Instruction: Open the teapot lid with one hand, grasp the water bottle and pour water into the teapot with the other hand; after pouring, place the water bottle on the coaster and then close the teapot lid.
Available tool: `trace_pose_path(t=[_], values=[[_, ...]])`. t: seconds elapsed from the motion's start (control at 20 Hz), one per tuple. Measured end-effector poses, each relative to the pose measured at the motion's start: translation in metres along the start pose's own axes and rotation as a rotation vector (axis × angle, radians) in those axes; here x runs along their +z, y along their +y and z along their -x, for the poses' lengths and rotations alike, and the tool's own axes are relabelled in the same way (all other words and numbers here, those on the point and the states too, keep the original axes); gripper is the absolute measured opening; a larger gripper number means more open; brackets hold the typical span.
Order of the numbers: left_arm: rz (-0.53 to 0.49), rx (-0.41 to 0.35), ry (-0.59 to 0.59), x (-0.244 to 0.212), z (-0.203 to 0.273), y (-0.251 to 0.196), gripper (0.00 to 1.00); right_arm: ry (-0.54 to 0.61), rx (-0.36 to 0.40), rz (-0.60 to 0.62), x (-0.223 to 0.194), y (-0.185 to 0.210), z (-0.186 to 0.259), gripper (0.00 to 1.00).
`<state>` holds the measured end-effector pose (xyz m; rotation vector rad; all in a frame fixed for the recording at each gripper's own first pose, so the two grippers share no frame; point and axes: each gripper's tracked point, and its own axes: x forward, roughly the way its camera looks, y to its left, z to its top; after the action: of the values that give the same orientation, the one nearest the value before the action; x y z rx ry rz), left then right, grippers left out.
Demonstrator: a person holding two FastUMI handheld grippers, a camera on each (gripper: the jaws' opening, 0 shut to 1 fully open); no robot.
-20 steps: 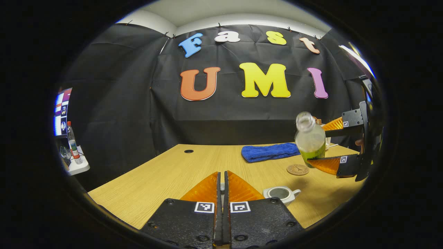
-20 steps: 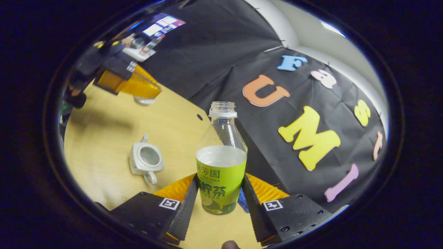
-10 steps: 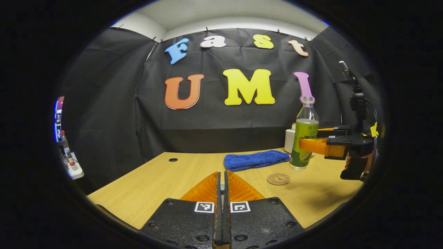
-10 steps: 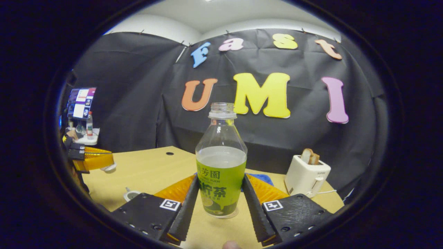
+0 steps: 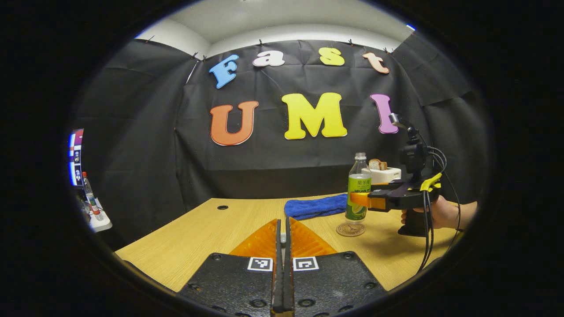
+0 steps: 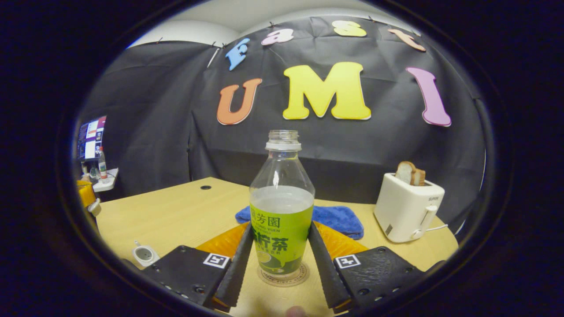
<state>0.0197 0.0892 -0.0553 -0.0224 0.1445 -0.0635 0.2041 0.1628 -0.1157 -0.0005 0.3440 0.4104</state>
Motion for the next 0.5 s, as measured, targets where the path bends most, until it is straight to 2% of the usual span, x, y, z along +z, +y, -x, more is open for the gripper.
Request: trace_pose_path(t=[0.2,0.5], values=[[0.002,0.001,0.004,-0.009,0.009,0.004,0.03,0.045,-0.02,-0.002,-0.017,-0.006,-0.014,0.72],[0.003,0.003,0.007,-0.01,0.008,0.006,0.03,0.055,-0.026,0.0,-0.018,-0.006,-0.02,0.74]])
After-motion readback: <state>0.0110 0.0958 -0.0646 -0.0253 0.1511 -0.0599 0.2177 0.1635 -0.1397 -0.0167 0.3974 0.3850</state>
